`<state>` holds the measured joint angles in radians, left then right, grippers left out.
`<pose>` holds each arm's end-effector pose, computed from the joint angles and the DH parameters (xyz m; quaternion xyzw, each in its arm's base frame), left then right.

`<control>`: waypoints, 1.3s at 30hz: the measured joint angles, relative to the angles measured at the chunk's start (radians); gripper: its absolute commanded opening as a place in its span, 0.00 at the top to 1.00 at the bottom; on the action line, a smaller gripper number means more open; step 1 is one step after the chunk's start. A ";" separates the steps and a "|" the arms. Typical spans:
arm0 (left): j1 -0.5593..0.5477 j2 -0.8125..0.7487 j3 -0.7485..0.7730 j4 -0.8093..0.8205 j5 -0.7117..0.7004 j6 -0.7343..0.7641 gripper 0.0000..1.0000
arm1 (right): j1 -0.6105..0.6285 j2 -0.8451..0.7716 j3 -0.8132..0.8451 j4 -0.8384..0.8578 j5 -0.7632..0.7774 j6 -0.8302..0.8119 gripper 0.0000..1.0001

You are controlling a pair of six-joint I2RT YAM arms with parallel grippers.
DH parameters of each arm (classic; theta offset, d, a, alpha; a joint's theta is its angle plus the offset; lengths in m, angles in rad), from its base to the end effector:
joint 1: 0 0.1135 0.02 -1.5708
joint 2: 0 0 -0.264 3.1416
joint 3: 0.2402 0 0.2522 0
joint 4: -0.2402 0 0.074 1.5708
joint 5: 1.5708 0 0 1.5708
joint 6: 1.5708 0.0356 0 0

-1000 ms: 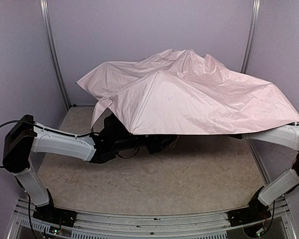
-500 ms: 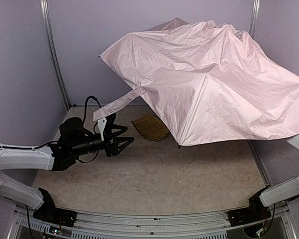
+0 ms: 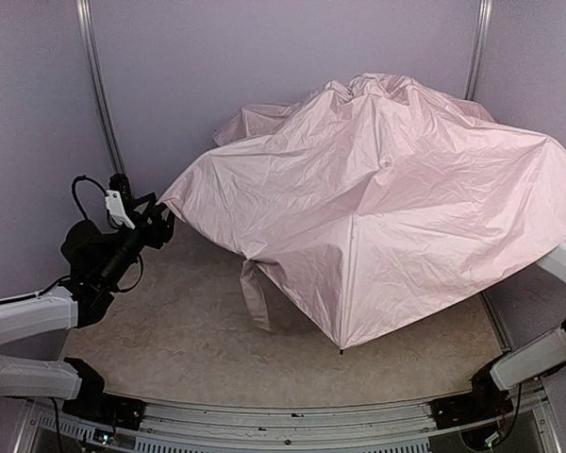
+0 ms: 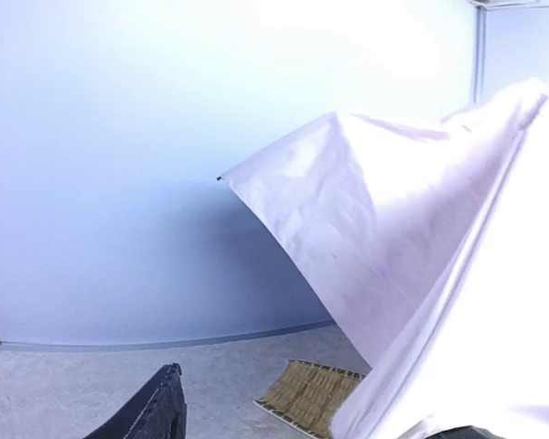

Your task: Put away the umbrella

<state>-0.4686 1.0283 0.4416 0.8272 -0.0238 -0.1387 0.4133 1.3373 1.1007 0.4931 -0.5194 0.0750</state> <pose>0.2032 -0.1019 0.2800 0.0921 0.6103 -0.2282 0.7530 0.2792 0.1417 0.3979 -0.2998 0.5477 0.3372 0.7046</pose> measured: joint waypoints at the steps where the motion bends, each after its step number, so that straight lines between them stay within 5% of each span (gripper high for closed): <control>1: 0.013 0.006 0.004 0.000 -0.010 -0.010 0.34 | 0.002 0.000 0.000 -0.008 -0.007 -0.002 1.00; 12: 0.125 -0.021 0.021 0.018 -0.188 -0.041 0.36 | 0.013 0.000 0.000 -0.042 -0.048 -0.030 1.00; 18: 0.403 0.048 0.137 -0.192 -0.359 -0.242 0.36 | 0.014 0.000 0.000 -0.051 -0.030 -0.033 1.00; 22: 0.484 0.053 0.087 -0.224 -0.351 -0.347 0.36 | 0.014 0.000 0.000 -0.063 -0.019 -0.033 1.00; 27: 0.284 0.051 0.066 -0.148 -0.214 -0.245 0.24 | 0.019 0.010 0.000 -0.061 -0.018 -0.039 1.00; 30: 0.140 0.076 0.128 -0.114 0.011 -0.159 0.18 | 0.046 0.031 0.000 -0.055 -0.015 -0.060 1.00; 34: 0.022 0.188 0.246 -0.035 0.295 -0.117 0.15 | 0.113 0.074 0.000 -0.051 -0.024 -0.084 1.00; 39: -0.100 0.347 0.295 0.022 0.466 -0.098 0.15 | 0.208 0.137 0.000 -0.028 -0.048 -0.104 0.97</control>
<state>-0.5690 1.3750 0.7368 0.8490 0.4423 -0.2367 0.6212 1.4742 1.1004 0.4648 -0.5674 -0.0292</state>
